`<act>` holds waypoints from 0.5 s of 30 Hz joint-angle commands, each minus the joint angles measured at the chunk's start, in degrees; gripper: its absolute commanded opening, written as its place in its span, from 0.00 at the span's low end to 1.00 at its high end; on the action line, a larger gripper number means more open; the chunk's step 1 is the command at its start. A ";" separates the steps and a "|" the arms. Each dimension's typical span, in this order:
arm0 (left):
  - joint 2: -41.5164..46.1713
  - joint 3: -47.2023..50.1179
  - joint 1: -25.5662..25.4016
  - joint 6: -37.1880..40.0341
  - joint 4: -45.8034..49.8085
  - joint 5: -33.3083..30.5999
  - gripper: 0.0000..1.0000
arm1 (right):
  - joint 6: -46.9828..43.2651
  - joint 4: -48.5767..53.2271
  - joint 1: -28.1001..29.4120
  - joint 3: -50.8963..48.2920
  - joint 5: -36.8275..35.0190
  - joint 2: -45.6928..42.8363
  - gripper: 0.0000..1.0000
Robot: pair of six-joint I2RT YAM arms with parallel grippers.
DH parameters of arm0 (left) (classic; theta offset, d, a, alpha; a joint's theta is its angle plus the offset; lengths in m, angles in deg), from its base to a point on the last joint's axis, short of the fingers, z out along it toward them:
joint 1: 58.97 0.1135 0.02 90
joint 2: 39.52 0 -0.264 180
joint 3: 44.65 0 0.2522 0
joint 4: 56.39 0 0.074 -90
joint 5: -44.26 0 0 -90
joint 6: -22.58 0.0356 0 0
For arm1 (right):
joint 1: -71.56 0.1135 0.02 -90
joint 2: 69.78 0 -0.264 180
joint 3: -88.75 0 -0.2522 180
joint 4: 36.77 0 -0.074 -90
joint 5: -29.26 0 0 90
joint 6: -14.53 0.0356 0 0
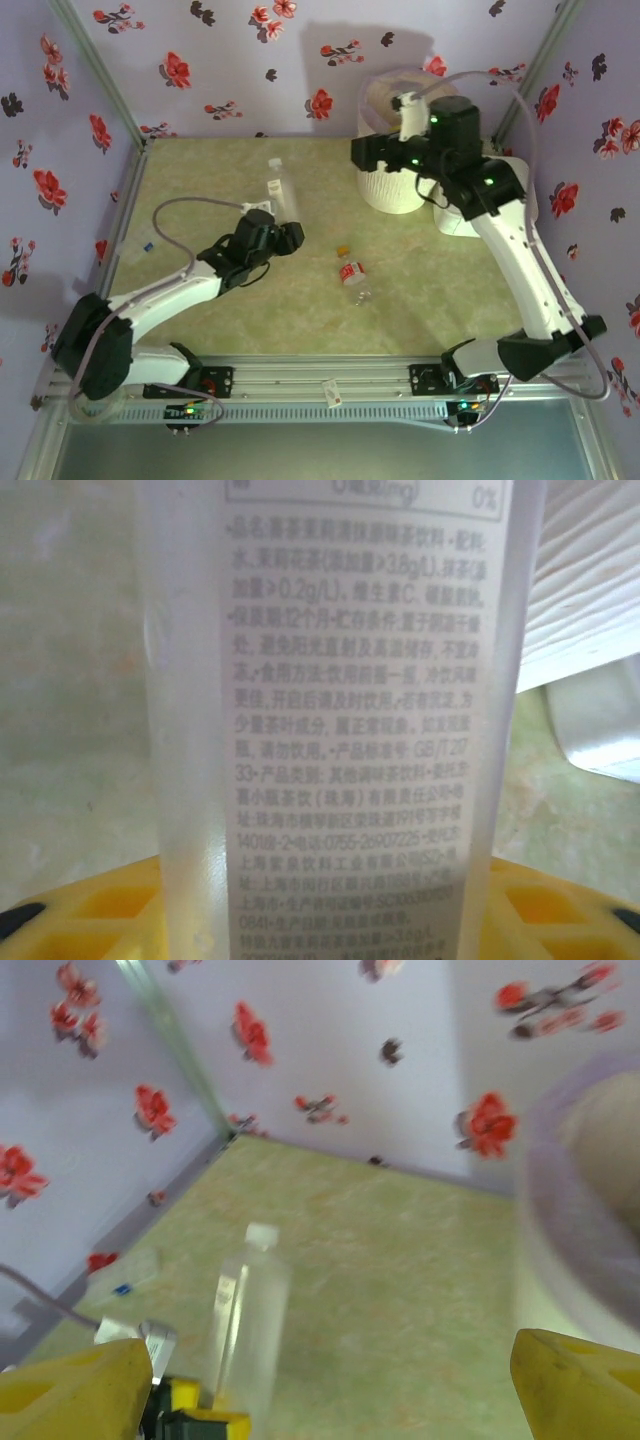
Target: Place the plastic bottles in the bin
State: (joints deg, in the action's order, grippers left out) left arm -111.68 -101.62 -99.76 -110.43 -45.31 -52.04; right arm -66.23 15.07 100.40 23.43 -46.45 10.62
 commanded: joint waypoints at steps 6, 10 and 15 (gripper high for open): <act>11.23 5.17 4.98 11.63 -4.57 14.39 0.00 | 9.40 -7.52 5.06 -3.64 8.92 6.91 0.94; 13.11 7.01 5.29 12.42 -7.06 19.09 0.00 | 13.57 -12.24 6.36 -4.16 13.99 10.80 0.98; 12.34 7.33 5.27 12.15 -8.90 21.22 0.00 | 17.67 -16.54 8.02 -4.02 17.28 15.47 0.99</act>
State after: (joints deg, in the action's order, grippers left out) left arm -99.53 -94.64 -94.69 -100.15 -49.92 -34.43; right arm -52.74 3.62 107.30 19.76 -33.17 24.72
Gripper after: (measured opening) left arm 0.553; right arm 0.993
